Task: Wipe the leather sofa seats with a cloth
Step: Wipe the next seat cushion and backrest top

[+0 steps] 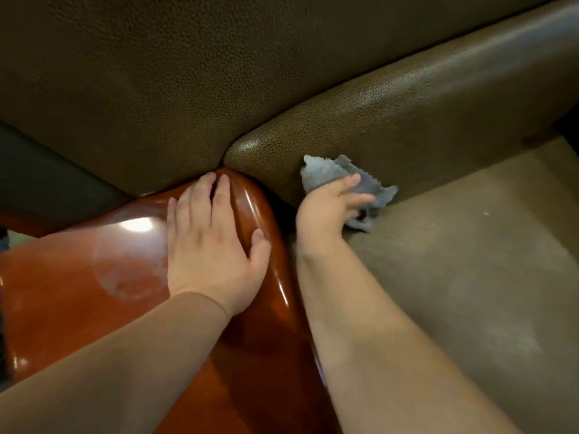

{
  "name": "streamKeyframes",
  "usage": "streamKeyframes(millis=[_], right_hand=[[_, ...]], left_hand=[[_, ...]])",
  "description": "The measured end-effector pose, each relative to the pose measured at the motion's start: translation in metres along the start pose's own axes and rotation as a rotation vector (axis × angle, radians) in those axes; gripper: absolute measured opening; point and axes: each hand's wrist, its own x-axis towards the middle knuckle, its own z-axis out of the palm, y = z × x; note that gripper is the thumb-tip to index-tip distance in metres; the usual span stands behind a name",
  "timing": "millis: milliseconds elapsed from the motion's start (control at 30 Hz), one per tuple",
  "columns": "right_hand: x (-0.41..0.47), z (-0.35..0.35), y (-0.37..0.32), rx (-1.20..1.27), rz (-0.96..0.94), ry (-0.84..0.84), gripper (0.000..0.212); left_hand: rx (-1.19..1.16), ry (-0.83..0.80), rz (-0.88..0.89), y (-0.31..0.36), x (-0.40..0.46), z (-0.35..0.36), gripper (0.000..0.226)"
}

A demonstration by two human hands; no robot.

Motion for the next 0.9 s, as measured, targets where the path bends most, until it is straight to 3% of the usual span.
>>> streamKeyframes(millis=[67,167,267,300,333,400,433,533,633,733,833,900], right_hand=[[-0.006,0.001,0.005,-0.104,0.130,-0.096,0.074],[-0.010,-0.013,0.023,-0.372,0.142,-0.372,0.084],[-0.004,-0.018,0.034,-0.462,0.186,-0.497,0.139],[-0.001,-0.017,0.034,-0.470,0.180,-0.486,0.147],[-0.003,-0.017,0.027,-0.470,0.175,-0.482,0.137],[0.000,-0.019,0.026,-0.398,0.109,-0.343,0.077],[0.005,-0.022,0.029,-0.363,0.067,-0.283,0.061],[0.013,-0.024,0.044,-0.354,0.005,-0.308,0.057],[0.005,-0.016,0.045,-0.492,-0.004,-0.455,0.051],[-0.008,-0.026,0.035,-0.685,-0.119,-0.537,0.075],[-0.013,-0.041,0.032,-0.724,-0.264,-0.499,0.065],[-0.023,-0.045,0.016,-0.700,-0.385,-0.374,0.056]], left_hand=[[0.004,0.008,0.002,0.000,0.000,0.000,0.090],[0.010,0.018,0.006,0.001,0.000,0.000,0.089],[0.000,0.029,0.019,0.000,0.000,0.001,0.089],[-0.004,0.033,0.021,0.000,0.000,0.001,0.089],[-0.006,0.033,0.024,-0.001,0.001,0.002,0.089],[-0.002,0.026,0.029,-0.002,0.000,0.002,0.090],[-0.005,0.022,0.026,-0.003,0.000,0.002,0.090],[-0.004,-0.003,0.022,-0.003,0.000,0.002,0.090],[0.010,-0.013,0.023,-0.003,0.000,0.002,0.090],[-0.007,-0.002,0.026,-0.002,0.000,0.000,0.089],[-0.022,0.009,0.024,-0.002,-0.001,-0.001,0.087],[-0.028,0.010,0.023,-0.002,0.000,-0.001,0.087]])
